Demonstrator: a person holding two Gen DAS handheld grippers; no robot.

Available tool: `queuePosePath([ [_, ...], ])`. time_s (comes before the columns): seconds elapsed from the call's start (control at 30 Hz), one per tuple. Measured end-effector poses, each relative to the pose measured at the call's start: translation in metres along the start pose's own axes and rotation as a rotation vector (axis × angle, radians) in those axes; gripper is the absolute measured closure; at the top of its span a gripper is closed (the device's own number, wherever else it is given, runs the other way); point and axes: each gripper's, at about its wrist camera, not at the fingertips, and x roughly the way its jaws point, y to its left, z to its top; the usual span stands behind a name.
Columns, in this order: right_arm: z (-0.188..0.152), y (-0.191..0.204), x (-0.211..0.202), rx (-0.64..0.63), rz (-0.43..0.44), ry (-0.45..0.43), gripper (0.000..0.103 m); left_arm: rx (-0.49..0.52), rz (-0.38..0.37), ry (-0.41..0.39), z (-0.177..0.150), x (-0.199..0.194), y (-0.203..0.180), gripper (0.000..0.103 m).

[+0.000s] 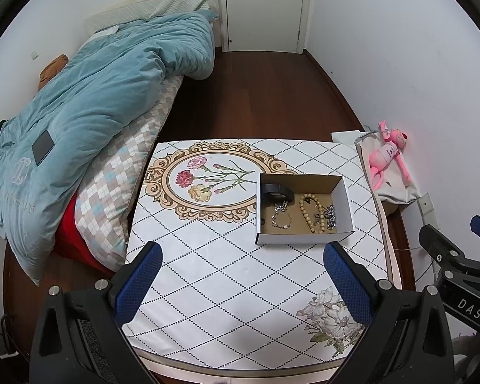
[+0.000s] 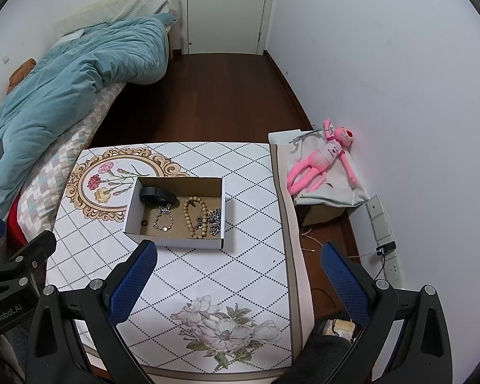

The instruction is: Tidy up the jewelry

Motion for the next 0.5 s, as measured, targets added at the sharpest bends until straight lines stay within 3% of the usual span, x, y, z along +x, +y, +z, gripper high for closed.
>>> queuePosePath([
  [0.5, -0.0012, -0.0037, 0.0022, -0.002, -0.003, 0.004, 0.0, -0.001, -0.007, 0.011, -0.0029, 0.0056, 0.0014, 0.0],
])
